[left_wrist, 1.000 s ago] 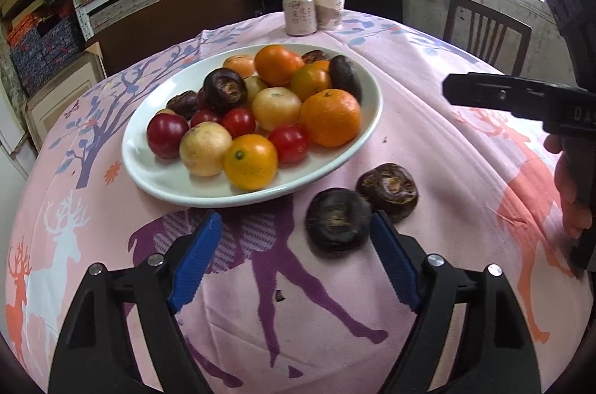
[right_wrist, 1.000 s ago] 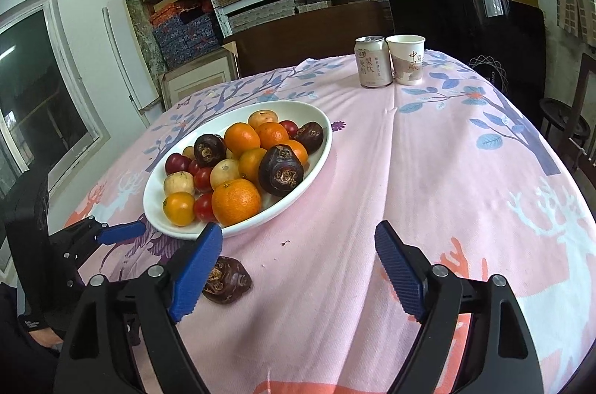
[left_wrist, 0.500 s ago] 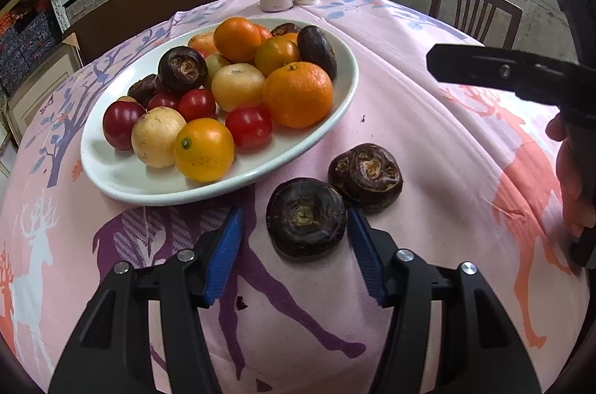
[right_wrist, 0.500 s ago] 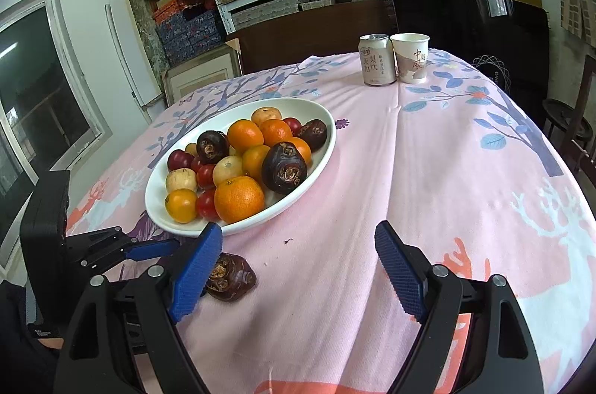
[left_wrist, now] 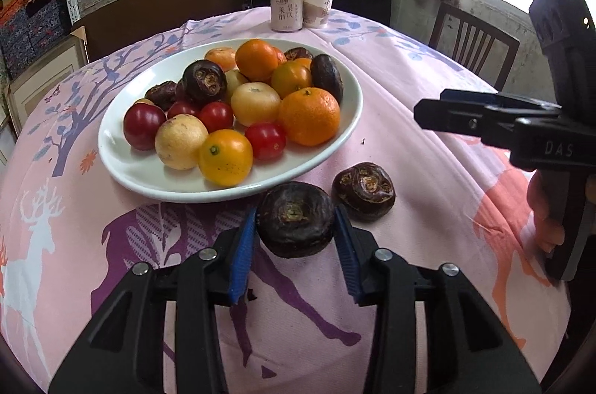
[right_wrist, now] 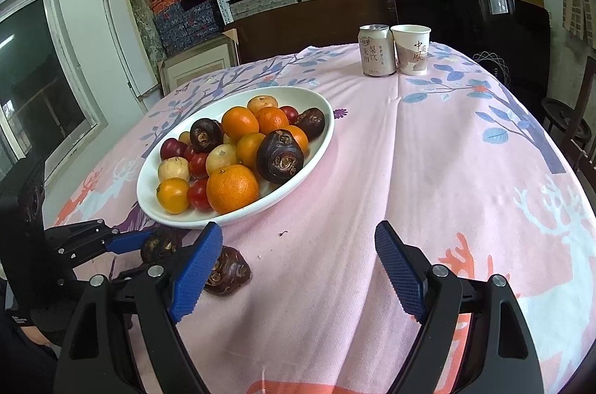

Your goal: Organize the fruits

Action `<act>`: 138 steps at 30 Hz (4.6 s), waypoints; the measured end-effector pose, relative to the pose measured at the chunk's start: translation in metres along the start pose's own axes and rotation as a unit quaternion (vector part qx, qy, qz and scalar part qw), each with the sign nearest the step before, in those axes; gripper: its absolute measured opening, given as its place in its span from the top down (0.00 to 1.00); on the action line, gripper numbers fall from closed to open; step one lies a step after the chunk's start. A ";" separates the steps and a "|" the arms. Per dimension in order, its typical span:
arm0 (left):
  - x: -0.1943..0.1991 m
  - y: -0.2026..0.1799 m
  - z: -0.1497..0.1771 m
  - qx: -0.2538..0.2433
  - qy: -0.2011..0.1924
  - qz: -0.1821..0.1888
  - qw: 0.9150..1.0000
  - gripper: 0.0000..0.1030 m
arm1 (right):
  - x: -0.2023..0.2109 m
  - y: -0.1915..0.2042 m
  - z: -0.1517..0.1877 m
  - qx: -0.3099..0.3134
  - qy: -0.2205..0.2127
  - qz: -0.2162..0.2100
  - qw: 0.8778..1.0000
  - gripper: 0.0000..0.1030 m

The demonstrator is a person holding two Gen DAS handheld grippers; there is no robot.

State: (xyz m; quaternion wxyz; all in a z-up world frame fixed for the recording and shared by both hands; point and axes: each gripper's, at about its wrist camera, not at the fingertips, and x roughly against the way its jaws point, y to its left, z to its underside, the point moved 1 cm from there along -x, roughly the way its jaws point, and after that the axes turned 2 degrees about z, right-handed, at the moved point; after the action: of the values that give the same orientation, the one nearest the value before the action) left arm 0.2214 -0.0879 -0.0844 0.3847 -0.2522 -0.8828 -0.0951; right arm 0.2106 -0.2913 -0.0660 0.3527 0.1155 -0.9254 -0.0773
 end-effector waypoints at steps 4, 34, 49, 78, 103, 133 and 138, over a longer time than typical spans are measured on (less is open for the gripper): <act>0.023 0.010 0.000 0.013 -0.031 0.003 0.999 0.61 | -0.004 0.005 0.001 0.016 0.009 -0.012 1.000 0.18; 0.028 0.036 0.006 0.059 -0.007 -0.010 0.998 0.61 | -0.046 0.073 0.022 0.130 0.103 -0.033 0.986 0.56; 0.021 0.035 0.008 0.053 0.003 -0.014 0.999 0.61 | -0.037 0.069 0.022 0.122 0.091 -0.047 0.987 0.56; 0.057 0.051 -0.027 0.064 -0.054 -0.009 0.996 0.61 | 0.018 0.048 -0.023 0.081 -0.012 -0.040 0.996 0.56; 0.015 0.075 -0.037 0.061 -0.007 -0.080 0.995 0.09 | -0.023 0.033 -0.061 0.023 -0.011 -0.016 1.000 0.11; 0.208 -0.032 0.094 0.116 -0.076 -0.155 0.978 0.05 | 0.171 0.086 0.085 0.046 -0.045 0.037 0.997 0.04; 0.225 -0.043 0.103 0.110 -0.095 -0.162 0.976 0.05 | 0.191 0.089 0.091 0.041 -0.068 0.037 0.996 0.04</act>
State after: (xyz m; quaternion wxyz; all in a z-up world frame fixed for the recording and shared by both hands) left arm 0.0041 -0.0030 0.0094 0.3041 -0.0693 -0.9495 -0.0340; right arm -0.0028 -0.2517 0.0081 0.2864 0.0897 -0.9533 -0.0338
